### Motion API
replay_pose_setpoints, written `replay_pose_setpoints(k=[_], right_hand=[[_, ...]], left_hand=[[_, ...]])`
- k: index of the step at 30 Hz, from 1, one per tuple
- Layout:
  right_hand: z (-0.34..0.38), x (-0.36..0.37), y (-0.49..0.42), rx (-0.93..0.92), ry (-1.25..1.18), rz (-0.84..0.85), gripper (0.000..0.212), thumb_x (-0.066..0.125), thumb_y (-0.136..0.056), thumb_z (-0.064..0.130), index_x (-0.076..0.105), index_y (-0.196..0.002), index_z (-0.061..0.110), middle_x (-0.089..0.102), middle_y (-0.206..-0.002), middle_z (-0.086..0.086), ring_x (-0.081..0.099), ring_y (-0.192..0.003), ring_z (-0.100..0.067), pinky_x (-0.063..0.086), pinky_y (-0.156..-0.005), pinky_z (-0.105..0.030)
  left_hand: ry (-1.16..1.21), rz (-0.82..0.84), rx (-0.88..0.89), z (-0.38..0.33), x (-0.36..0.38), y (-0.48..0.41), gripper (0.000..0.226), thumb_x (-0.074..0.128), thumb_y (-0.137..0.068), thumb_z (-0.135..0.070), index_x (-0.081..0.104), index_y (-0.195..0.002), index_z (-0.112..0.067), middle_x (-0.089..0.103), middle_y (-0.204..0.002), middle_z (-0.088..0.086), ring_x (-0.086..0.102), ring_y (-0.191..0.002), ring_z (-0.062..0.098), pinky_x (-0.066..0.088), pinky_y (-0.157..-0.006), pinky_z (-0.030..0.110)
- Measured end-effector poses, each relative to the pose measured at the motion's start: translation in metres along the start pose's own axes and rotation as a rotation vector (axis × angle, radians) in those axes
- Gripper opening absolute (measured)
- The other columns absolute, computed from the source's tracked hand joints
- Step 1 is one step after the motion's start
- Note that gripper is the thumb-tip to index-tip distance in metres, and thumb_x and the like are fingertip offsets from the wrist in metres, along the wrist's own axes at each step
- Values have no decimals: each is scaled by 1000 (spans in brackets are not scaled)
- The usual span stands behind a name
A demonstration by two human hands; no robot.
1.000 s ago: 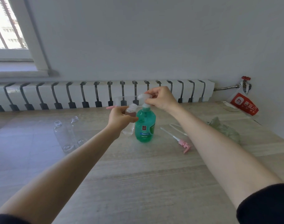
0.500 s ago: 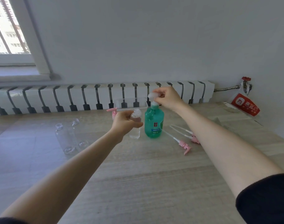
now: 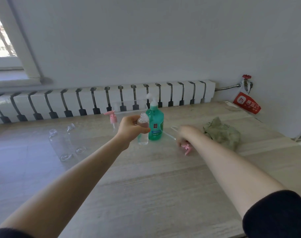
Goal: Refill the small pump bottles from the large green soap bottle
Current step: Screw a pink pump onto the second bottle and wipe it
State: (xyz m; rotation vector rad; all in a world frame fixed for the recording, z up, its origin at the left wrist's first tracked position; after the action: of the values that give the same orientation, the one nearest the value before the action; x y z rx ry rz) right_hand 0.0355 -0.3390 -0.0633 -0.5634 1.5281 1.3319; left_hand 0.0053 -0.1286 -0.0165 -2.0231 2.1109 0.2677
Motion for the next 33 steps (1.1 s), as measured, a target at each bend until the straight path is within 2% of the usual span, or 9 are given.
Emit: replay_pose_setpoints(k=[4, 8, 13, 18, 20, 23, 25, 28, 33], right_hand=[[-9, 13, 1, 42, -129, 3, 15, 70, -81, 9, 58, -84, 0, 69, -74, -13, 72, -69, -23, 58, -79, -34], [-8, -1, 12, -39, -170, -121, 14, 62, -85, 7, 57, -98, 2, 66, -76, -10, 61, -51, -16, 51, -47, -25], [-1, -34, 43, -95, -21, -82, 14, 53, -90, 12, 49, -98, 0, 60, -81, -10, 47, -47, -12, 37, -38, -19], [13, -61, 69, -220, -76, -117, 29, 58, -83, 4, 49, -110, 2, 61, -83, -9, 54, -59, -14, 44, -54, -18], [9, -70, 74, -192, -69, -135, 21, 58, -81, 3, 48, -100, 4, 63, -81, -8, 55, -62, -16, 46, -62, -23], [3, -89, 90, -149, 29, -263, 5, 57, -83, 8, 54, -80, 6, 55, -66, -3, 48, -55, -16, 40, -56, -25], [7, -101, 100, -238, -8, -365, 7, 55, -84, 7, 61, -86, 5, 54, -71, -2, 44, -58, -15, 36, -54, -25], [26, -106, 117, -530, -342, -388, 19, 54, -91, 12, 63, -107, 6, 58, -85, 4, 48, -70, -13, 40, -59, -21], [56, -90, 133, -759, -526, -392, 17, 59, -88, 17, 61, -88, 1, 61, -105, 9, 56, -63, -10, 50, -60, -21]], left_hand=[[7, 23, -16, 0, 9, 8, 46, 73, -74, 3, 61, -117, -7, 65, -106, 2, 61, -103, 21, 49, -94, 38], [7, 24, -11, 0, 9, 10, 44, 73, -75, 3, 61, -116, -6, 65, -106, 2, 60, -100, 19, 48, -91, 35], [-15, 13, -20, 4, 9, 9, 44, 72, -75, 3, 61, -116, -6, 66, -108, 5, 61, -101, 21, 49, -94, 37], [-34, -8, -28, 14, 4, 12, 29, 73, -73, 5, 64, -95, -12, 64, -89, -2, 61, -91, 18, 46, -85, 32], [-39, -30, -32, 20, -2, 12, 34, 74, -73, 6, 64, -103, -6, 64, -89, -1, 61, -92, 19, 45, -84, 32], [-55, -58, -43, 29, -8, 10, 38, 75, -71, 5, 65, -106, -6, 66, -91, 0, 62, -96, 22, 47, -91, 35], [-56, -63, -48, 33, -10, 8, 35, 75, -71, 6, 66, -101, -9, 67, -91, 1, 62, -95, 21, 47, -91, 36], [-48, -57, -48, 36, -10, 7, 35, 75, -71, 6, 65, -102, -7, 67, -89, 0, 62, -90, 17, 46, -87, 32], [-56, -56, -39, 41, -14, 6, 37, 76, -70, 6, 65, -102, -8, 69, -93, 4, 65, -91, 18, 50, -88, 33]])
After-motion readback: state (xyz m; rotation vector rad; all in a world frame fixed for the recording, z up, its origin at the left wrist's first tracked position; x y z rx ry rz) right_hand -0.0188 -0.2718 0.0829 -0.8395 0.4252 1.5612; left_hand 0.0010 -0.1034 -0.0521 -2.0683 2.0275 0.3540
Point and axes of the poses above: each hand's wrist, its own y-axis away from the middle knuckle, its own x-axis out of the palm, z = x × y, the point moved 5 cm from there along -y, towards the middle knuckle
